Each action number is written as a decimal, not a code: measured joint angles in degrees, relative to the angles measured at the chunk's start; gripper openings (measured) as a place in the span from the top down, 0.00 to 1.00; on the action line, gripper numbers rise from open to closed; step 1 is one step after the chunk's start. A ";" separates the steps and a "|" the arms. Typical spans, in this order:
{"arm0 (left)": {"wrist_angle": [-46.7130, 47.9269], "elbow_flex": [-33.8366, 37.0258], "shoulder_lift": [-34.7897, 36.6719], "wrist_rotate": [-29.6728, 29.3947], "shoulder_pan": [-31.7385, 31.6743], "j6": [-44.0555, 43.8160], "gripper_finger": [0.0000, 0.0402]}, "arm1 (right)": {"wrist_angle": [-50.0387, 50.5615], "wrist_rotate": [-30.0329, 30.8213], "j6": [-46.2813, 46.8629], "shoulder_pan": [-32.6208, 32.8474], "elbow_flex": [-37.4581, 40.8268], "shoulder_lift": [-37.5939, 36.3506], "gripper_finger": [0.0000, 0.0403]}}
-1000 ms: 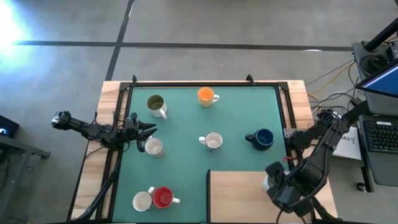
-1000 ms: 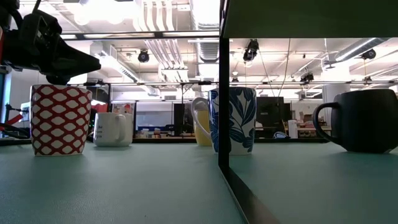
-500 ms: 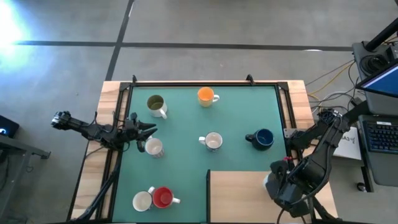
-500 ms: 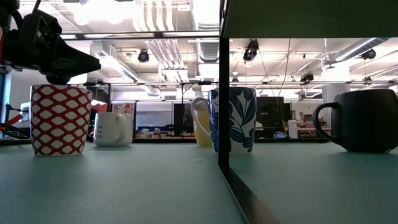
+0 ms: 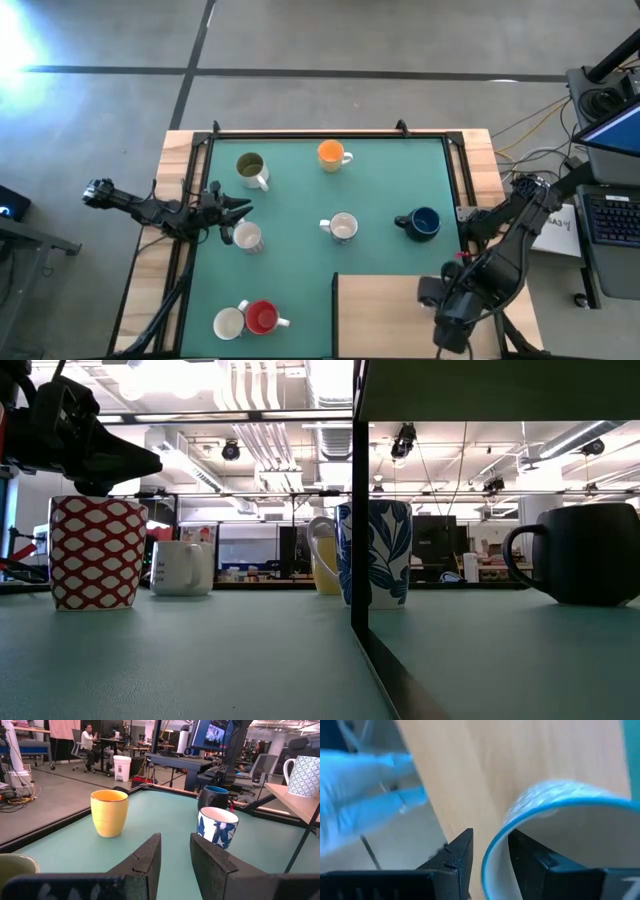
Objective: Place coffee mugs
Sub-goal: Put the light blue patterned mug on the shelf
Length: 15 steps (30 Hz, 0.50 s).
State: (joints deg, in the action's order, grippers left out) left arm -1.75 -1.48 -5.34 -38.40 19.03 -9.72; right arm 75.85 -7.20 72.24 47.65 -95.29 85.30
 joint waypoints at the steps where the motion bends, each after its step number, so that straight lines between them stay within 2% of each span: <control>1: 0.01 -0.02 0.00 -0.01 0.00 0.00 0.78 | 0.00 0.62 1.72 -0.25 0.00 0.00 0.72; 7: -0.01 -0.02 0.00 -0.01 -0.01 0.00 0.78 | 0.11 3.31 9.24 -0.71 0.00 0.00 0.73; 15: -0.01 0.00 0.00 0.01 -0.02 0.00 0.78 | 0.33 2.93 9.46 -0.71 0.00 0.00 0.76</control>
State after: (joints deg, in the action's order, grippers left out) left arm -1.76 -1.48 -5.34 -38.39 19.00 -9.72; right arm 76.18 -4.26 81.70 46.94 -95.29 85.30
